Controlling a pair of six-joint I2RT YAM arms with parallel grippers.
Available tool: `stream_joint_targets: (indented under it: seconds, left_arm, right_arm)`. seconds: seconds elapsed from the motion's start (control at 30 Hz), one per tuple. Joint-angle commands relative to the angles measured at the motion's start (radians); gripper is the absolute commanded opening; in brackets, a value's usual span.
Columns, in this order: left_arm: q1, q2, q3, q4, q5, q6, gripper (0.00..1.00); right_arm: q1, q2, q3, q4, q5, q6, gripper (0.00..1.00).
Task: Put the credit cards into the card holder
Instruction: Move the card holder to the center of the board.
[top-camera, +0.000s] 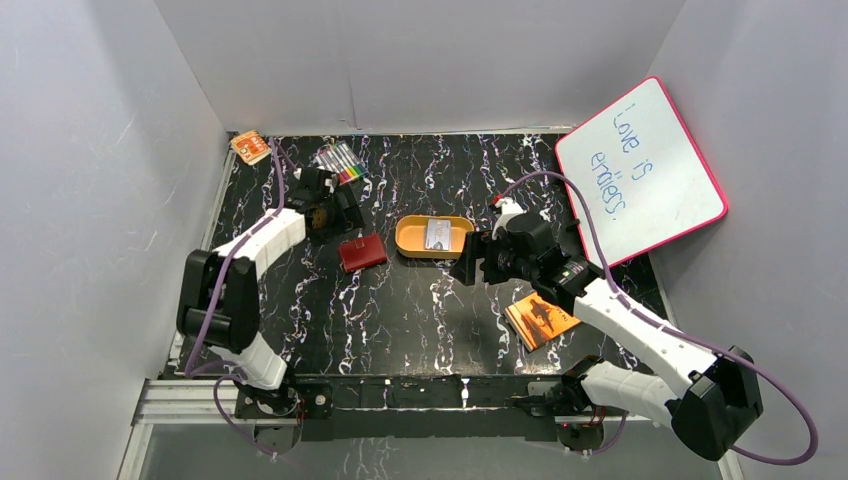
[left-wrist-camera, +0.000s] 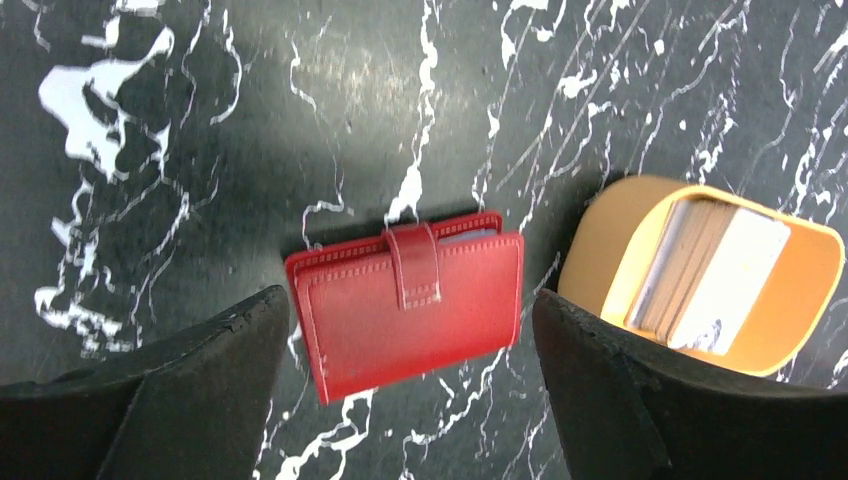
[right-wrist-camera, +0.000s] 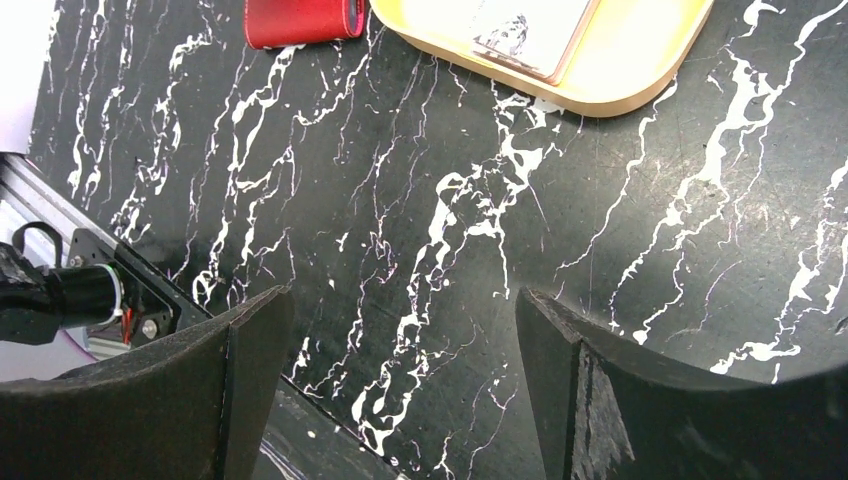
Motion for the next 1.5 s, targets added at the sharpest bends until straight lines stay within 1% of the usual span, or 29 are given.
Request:
stream_joint_targets:
  seconds: [0.0,0.13,0.27,0.33,0.47,0.63,0.87,1.13,1.23,1.47]
  left_arm:
    - [0.013,0.084,0.096,0.002,0.007,-0.003,0.87]
    - [0.013,0.168,0.149,-0.017,0.004,0.014,0.85]
    - [0.013,0.222,0.159,-0.028,0.024,0.03,0.81]
    - [0.013,0.232,0.144,-0.025,0.045,0.028,0.78]
    - [0.012,0.213,0.078,-0.013,0.143,0.003,0.69]
    - [-0.001,0.113,-0.068,0.035,0.219,-0.044,0.64]
    - [-0.046,-0.048,-0.263,0.062,0.251,-0.104,0.61]
    - [-0.094,-0.262,-0.431,0.074,0.256,-0.176,0.57]
    - [-0.093,-0.338,-0.453,0.043,0.229,-0.194,0.57]
    - [-0.092,-0.525,-0.419,-0.097,0.063,-0.22,0.63]
  right_arm:
    - [0.007,-0.044,-0.002,0.025,-0.01,0.012,0.89]
    - [0.008,-0.052,-0.01,0.018,-0.018,0.016,0.89]
    - [0.013,-0.053,-0.01,0.02,-0.034,0.02,0.89]
    - [0.015,-0.053,-0.008,0.021,-0.038,0.021,0.89]
    - [0.023,-0.046,-0.005,0.026,-0.046,0.03,0.88]
    - [0.04,-0.029,-0.001,0.043,-0.052,0.051,0.88]
    - [0.087,-0.002,-0.034,0.083,-0.041,0.097,0.87]
    - [0.21,0.07,-0.069,0.157,0.02,0.186,0.85]
    - [0.234,0.114,-0.063,0.191,0.065,0.23,0.84]
    - [0.246,0.266,0.007,0.265,0.166,0.323,0.79]
